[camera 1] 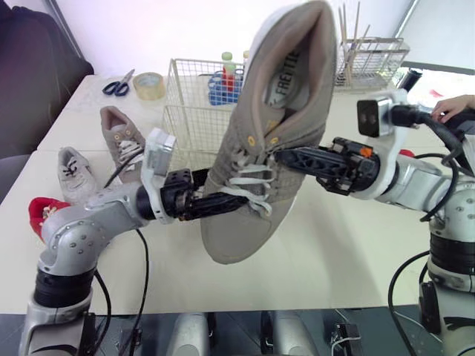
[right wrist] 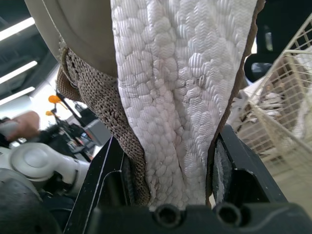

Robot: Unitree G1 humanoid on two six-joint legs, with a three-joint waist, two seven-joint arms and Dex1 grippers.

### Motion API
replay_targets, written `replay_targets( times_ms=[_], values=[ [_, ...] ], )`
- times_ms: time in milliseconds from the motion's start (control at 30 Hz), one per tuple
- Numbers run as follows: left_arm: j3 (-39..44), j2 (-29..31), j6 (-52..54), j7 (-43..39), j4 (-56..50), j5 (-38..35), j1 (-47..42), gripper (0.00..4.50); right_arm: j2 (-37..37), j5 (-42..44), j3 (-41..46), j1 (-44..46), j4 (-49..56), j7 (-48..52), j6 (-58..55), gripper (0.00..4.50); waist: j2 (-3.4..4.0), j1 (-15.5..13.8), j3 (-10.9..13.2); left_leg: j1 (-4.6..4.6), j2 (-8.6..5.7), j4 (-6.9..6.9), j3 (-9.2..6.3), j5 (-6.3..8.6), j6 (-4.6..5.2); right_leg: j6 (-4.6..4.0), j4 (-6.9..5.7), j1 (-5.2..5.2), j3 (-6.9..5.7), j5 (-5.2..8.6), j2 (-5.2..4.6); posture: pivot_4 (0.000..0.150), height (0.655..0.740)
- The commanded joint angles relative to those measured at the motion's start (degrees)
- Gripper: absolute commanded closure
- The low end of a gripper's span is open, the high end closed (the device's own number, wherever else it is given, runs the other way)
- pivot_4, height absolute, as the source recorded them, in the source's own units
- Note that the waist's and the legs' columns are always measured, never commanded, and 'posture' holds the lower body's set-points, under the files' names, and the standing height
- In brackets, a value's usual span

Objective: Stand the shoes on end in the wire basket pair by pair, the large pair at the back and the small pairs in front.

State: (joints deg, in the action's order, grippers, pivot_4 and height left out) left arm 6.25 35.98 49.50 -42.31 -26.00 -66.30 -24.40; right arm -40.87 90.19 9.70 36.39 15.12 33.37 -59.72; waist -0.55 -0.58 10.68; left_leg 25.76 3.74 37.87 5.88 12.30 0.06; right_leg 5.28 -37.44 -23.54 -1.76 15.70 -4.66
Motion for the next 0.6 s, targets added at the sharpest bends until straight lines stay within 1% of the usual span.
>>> replay_targets(
  times_ms=[33, 100, 233, 367, 467, 533, 600],
  values=[
    [5.2, 6.7, 1.2, -3.0, -2.3, -0.9, 1.1, 0.02, -2.0, -1.6, 4.2, 6.1, 0.7, 4.6, 3.1, 3.02, 0.00, 0.1, 0.0, 0.05, 0.01, 0.00, -0.01, 0.00, 0.00, 0.00, 0.00, -0.05, 0.00, 0.00, 0.00, 0.150, 0.7400],
    [9.1, 11.8, 2.8, -4.7, -2.9, -3.5, 1.5, 0.02, -3.9, -4.5, 5.0, 9.7, -1.5, 7.4, 3.6, 3.02, 0.01, 0.3, 0.0, 0.15, 0.03, -0.05, -0.02, 0.00, 0.00, 0.00, 0.05, -0.16, 0.01, 0.00, 0.00, 0.150, 0.7400],
    [17.2, 20.3, 6.6, -5.3, -2.6, -12.0, 2.0, 0.02, -7.2, -11.8, 5.2, 17.5, -8.5, 15.7, 6.5, 3.02, 0.02, 0.3, 0.0, 0.41, 0.04, -0.13, 0.02, 0.00, 0.00, -0.02, 0.08, -0.47, 0.02, -0.02, -0.01, 0.150, 0.7400],
    [22.4, 24.7, 9.3, -4.0, -2.4, -17.5, 4.9, 0.02, -6.7, -22.3, 2.6, 27.3, -20.2, 23.6, 13.3, 3.02, 0.04, 0.5, 0.1, 0.59, 0.04, -0.12, 0.09, 0.00, 0.00, -0.04, 0.12, -0.67, 0.04, -0.04, -0.04, 0.150, 0.7400],
    [25.1, 26.5, 10.4, -4.4, -3.1, -17.7, 9.0, 0.02, -3.9, -34.6, -1.9, 34.6, -31.5, 30.9, 24.2, 3.02, 0.04, 1.3, 0.1, 0.60, 0.03, -0.15, 0.17, 0.00, -0.01, -0.05, 0.13, -0.72, 0.05, -0.06, -0.04, 0.150, 0.7400],
    [26.8, 27.8, 10.0, -4.8, -2.9, -15.3, 10.7, 0.02, -1.6, -44.8, -6.1, 40.4, -43.0, 36.9, 35.6, 3.02, 0.06, 1.7, 0.1, 0.60, 0.03, -0.19, 0.29, -0.01, -0.02, -0.04, 0.12, -0.77, 0.05, -0.06, -0.03, 0.150, 0.7400],
    [27.9, 28.7, 9.3, -5.4, -2.6, -13.4, 11.8, 0.02, 0.2, -50.8, -7.7, 44.7, -51.7, 41.0, 42.6, 3.02, 0.06, 1.8, 0.1, 0.60, 0.03, -0.33, 0.36, -0.05, -0.09, 0.08, 0.12, -0.86, 0.05, -0.13, -0.01, 0.150, 0.7400]
  ],
)
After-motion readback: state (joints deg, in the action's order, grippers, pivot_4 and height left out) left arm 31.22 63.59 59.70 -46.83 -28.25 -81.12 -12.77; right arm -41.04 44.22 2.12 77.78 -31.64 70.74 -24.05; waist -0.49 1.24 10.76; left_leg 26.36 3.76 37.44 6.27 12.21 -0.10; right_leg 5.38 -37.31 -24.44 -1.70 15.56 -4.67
